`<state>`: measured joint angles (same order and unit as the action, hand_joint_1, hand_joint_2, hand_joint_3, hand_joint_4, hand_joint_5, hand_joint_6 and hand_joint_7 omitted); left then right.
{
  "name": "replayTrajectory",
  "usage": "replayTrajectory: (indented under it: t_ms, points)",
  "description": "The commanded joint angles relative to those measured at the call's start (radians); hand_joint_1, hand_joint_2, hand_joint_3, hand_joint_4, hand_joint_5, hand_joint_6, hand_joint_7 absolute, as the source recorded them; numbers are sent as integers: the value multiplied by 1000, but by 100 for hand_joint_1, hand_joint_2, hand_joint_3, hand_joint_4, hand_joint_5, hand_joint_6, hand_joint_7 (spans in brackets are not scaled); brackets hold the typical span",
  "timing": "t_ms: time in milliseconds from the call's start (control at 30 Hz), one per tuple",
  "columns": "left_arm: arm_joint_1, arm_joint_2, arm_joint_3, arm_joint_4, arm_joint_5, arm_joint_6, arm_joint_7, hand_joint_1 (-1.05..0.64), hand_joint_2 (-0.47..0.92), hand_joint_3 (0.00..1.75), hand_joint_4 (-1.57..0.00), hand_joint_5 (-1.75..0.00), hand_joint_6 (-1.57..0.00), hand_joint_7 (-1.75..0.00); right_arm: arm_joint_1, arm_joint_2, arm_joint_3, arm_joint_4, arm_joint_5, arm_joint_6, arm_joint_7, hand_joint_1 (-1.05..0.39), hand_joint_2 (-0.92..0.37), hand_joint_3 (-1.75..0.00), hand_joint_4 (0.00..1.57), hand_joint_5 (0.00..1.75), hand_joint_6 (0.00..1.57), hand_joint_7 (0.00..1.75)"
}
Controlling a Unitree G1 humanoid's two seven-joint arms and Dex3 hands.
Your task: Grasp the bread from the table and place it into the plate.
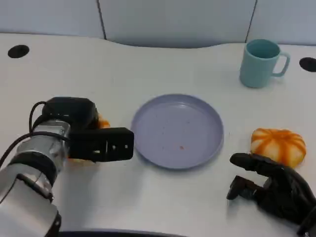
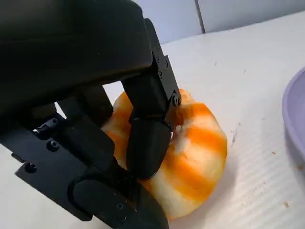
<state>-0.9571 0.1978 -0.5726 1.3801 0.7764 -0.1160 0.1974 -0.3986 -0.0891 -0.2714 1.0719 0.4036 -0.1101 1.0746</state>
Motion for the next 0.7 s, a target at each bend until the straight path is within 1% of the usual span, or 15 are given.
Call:
replayTrajectory:
  t_ms: [33, 100, 133, 200, 233, 267, 333, 367, 433, 467, 500, 567, 633, 700]
  points:
    - [34, 26, 11, 13, -7, -15, 25, -105, 16, 128, -157, -169, -157, -170, 44, -14, 6, 27, -21, 32, -15, -48, -91, 0, 68, 118, 93, 30]
    - [38, 29, 26, 12, -20, -30, 33, -105, 16, 133, -157, -169, -157, -171, 42, -14, 4, 30, -20, 35, -16, -47, -91, 0, 67, 118, 93, 30]
    - [40, 31, 35, 12, -27, -38, 35, -105, 19, 130, -157, -169, -157, -170, 42, -14, 3, 31, -19, 36, -18, -46, -91, 0, 67, 118, 94, 30]
    - [43, 35, 49, 11, -36, -51, 39, -105, 21, 128, -157, -169, -157, -170, 44, -13, 2, 28, -19, 34, -20, -46, -90, 0, 67, 118, 94, 30]
    - [45, 38, 58, 10, -44, -61, 36, -105, 22, 127, -157, -172, -157, -172, 46, -13, 3, 20, -19, 37, -24, -46, -90, 0, 68, 118, 94, 30]
    - [46, 40, 65, 10, -49, -68, 34, -105, 26, 124, -157, -173, -157, -174, 48, -12, 4, 14, -20, 39, -28, -46, -90, 0, 68, 118, 94, 30]
    - [47, 43, 86, 8, -66, -82, 31, -105, 29, 120, -157, -174, -157, -174, 49, -12, 5, 1, -17, 55, -28, -45, -90, 0, 68, 117, 94, 30]
    - [47, 44, 94, 8, -72, -86, 29, -105, 30, 116, -157, -167, -157, -167, 50, -12, 5, -4, -16, 60, -29, -45, -89, 0, 68, 117, 94, 29]
    - [47, 45, 126, 4, -102, -108, 26, -105, 31, 110, -157, -161, -157, -160, 50, -13, 5, 0, -19, 53, -30, -45, -90, 0, 68, 118, 94, 29]
    - [49, 46, 146, 2, -121, -123, 26, -105, 31, 108, -157, -162, -157, -159, 53, -12, 6, -1, -22, 43, -34, -45, -90, 0, 69, 118, 94, 29]
    - [49, 47, 167, -1, -142, -141, 22, -105, 32, 109, -157, -164, -157, -160, 54, -12, 6, 2, -24, 38, -37, -45, -90, 0, 70, 118, 95, 29]
    - [49, 51, 198, -4, -174, -175, 14, -105, 32, 106, -157, -172, -157, -169, 54, -12, 6, 5, -24, 40, -38, -46, -89, 0, 71, 116, 96, 28]
    - [44, 55, 226, -8, -202, -201, -7, -105, 33, 100, -157, -174, -157, -173, 53, -11, 5, 12, -23, 32, -31, -46, -90, 0, 70, 115, 95, 27]
    - [37, 57, 248, -11, -225, -217, -23, -105, 35, 95, -157, -174, -157, -174, 52, -12, 6, 17, -24, 24, -28, -46, -91, -1, 69, 116, 95, 27]
